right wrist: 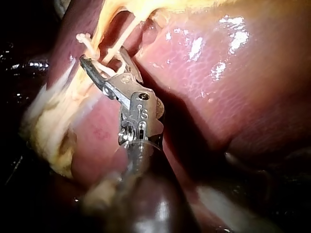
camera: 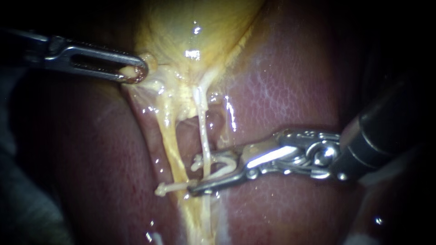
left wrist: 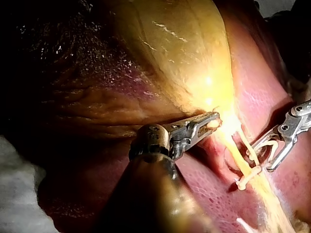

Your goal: Clipping second clip left tube

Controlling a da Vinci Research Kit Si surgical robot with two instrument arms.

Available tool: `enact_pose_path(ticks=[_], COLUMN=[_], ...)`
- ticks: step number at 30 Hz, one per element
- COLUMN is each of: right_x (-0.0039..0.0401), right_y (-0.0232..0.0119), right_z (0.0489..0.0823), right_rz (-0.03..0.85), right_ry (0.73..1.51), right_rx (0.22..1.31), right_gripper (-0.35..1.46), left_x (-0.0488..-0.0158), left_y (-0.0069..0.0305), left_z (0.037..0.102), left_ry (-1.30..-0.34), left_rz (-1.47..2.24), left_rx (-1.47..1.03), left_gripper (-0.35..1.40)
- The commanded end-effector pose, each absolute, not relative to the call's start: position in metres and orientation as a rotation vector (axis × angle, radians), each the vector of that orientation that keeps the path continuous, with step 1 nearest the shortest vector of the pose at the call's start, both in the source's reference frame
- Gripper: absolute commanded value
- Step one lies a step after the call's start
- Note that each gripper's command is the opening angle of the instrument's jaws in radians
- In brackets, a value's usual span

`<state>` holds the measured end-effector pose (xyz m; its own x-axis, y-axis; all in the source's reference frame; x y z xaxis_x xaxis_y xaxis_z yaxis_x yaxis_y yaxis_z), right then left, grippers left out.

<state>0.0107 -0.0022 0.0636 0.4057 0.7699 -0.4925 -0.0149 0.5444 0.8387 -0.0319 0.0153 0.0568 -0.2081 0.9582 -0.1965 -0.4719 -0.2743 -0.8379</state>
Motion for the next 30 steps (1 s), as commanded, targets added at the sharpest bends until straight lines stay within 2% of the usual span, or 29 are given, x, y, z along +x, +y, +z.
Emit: enact_pose_path(ticks=[1, 21, 30], right_x=[0.0103, 0.0073, 0.006], right_y=[-0.0021, -0.0014, -0.0001], right_z=[0.0638, 0.0641, 0.0642], right_rz=[0.581, 0.585, 0.588], right_ry=[1.04, 1.029, 1.012], right_rx=[0.87, 0.857, 0.805], right_gripper=[0.5, 0.5, 0.5], left_x=[-0.0319, -0.0318, -0.0318], left_y=[0.0153, 0.0153, 0.0153], left_z=[0.0568, 0.0567, 0.0567], left_ry=[-0.786, -0.787, -0.787], left_rz=[1.701, 1.702, 1.702], left_rx=[-0.9, -0.9, -0.9], left_gripper=[-0.35, -0.35, -0.35])
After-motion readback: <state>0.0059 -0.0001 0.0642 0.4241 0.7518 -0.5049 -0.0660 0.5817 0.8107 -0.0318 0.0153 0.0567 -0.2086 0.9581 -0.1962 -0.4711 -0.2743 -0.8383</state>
